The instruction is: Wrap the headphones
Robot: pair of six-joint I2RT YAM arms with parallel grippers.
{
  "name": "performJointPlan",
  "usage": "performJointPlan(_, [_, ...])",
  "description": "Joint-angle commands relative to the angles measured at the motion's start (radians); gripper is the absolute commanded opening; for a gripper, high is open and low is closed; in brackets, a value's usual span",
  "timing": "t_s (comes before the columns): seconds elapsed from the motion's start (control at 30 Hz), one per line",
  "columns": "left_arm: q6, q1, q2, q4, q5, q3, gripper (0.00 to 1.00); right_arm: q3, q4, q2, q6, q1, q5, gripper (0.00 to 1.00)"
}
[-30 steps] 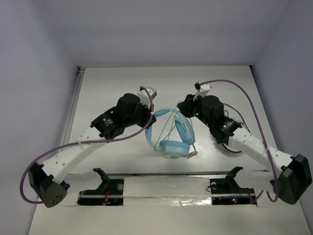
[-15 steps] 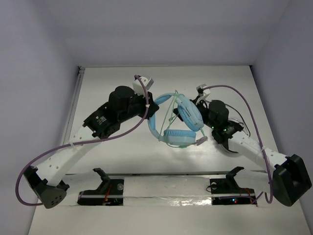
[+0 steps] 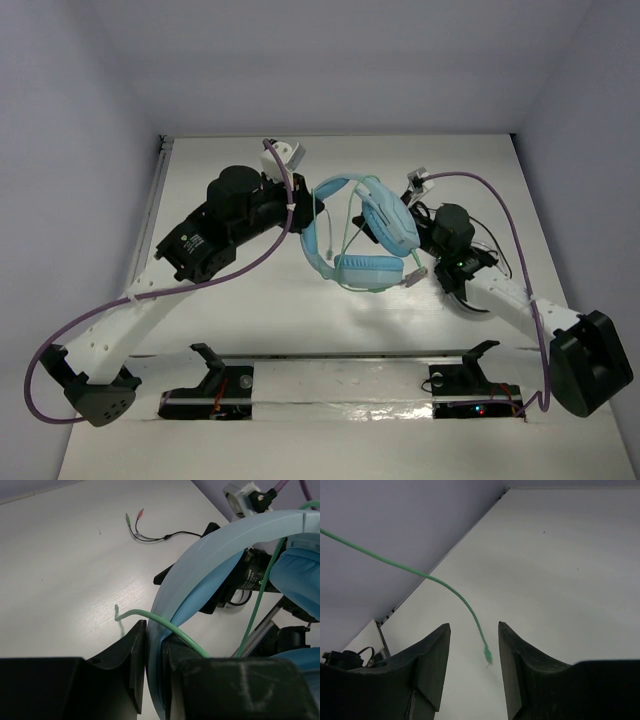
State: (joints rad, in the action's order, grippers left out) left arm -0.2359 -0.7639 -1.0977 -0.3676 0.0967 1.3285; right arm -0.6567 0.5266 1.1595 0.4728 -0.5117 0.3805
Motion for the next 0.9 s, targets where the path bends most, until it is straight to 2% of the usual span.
performJointPlan(0.0, [-0.063, 0.005, 0.047, 0.073, 0.006, 0.077, 0.00, 0.012, 0.133, 0.029, 0.039, 0.006, 0.054, 0.49])
performJointPlan(0.13, [-0.066, 0.005, 0.035, 0.046, -0.008, 0.095, 0.00, 0.023, 0.187, 0.106, 0.073, 0.006, 0.106, 0.53])
performJointPlan(0.27, [-0.060, 0.005, -0.019, -0.071, 0.021, 0.153, 0.00, 0.060, 0.265, 0.170, 0.084, 0.006, 0.129, 0.60])
performJointPlan(0.33, [-0.060, 0.005, -0.037, -0.099, 0.037, 0.164, 0.00, 0.068, 0.352, 0.207, 0.105, 0.006, 0.174, 0.62])
performJointPlan(0.5, [-0.074, 0.005, -0.044, -0.145, 0.123, 0.208, 0.00, 0.002, 0.476, 0.379, 0.141, 0.006, 0.287, 0.66])
performJointPlan(0.7, [-0.097, 0.005, -0.051, -0.157, 0.222, 0.241, 0.00, -0.021, 0.552, 0.398, 0.153, 0.006, 0.342, 0.71])
performJointPlan(0.87, [-0.112, 0.005, -0.056, -0.162, 0.297, 0.219, 0.00, -0.088, 0.596, 0.434, 0.194, -0.007, 0.457, 0.72])
